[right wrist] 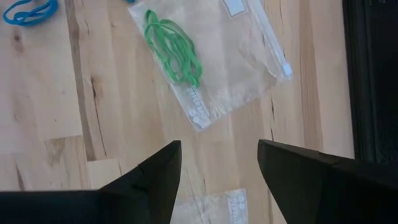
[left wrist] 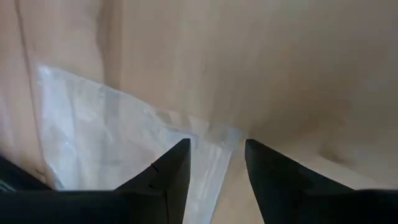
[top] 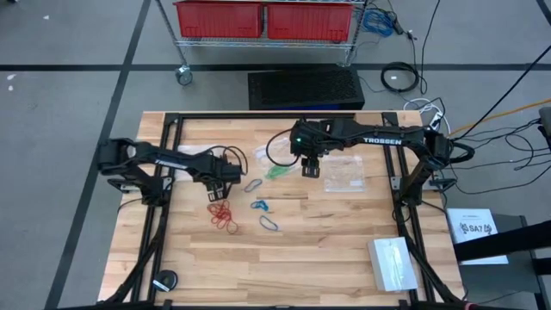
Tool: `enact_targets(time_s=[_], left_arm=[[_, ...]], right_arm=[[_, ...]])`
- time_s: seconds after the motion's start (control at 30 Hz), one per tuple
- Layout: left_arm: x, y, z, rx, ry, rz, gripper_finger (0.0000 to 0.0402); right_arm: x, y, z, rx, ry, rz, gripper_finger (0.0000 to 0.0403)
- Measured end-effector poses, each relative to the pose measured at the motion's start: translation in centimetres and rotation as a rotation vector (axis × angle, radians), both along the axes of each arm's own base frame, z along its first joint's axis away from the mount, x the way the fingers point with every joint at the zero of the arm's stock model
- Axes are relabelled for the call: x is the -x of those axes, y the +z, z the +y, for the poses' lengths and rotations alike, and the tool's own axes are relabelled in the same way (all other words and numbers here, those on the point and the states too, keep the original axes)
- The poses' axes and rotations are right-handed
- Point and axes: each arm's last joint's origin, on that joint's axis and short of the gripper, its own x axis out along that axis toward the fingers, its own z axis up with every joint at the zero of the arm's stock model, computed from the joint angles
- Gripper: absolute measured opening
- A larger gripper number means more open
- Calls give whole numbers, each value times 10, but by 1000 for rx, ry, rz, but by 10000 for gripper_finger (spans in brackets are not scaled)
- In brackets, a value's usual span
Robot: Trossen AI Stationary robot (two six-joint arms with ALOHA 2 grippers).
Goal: Sort rubber bands
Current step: Open the left transparent zip bag
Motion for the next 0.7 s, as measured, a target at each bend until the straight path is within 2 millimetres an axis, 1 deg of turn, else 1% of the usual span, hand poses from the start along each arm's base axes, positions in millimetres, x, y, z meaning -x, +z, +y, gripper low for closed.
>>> enact_targets(time_s=[0.17,0.23,0.3,0.4,0.43,0.53,0.57,0.7], left_arm=[[2,-15,5,39,27,52,153],[1,-18,6,48,15,63,135],[0,-18,5,52,-10,61,100],[-6,-12,5,64,-29,32,27],[-8,-9,5,60,-30,14,15],[-25,2,9,18,-67,-126,7],[-27,6,10,8,-74,-148,5],[-48,18,17,-25,-136,-292,3]], right_arm=[[0,0,0,-1,-1,4,206],[0,0,0,1,2,4,206],[0,0,0,2,2,5,206],[1,0,0,6,0,9,206],[1,0,0,6,-1,12,206],[2,0,0,6,2,24,206],[3,0,0,6,2,29,206],[11,10,2,24,-5,17,206]])
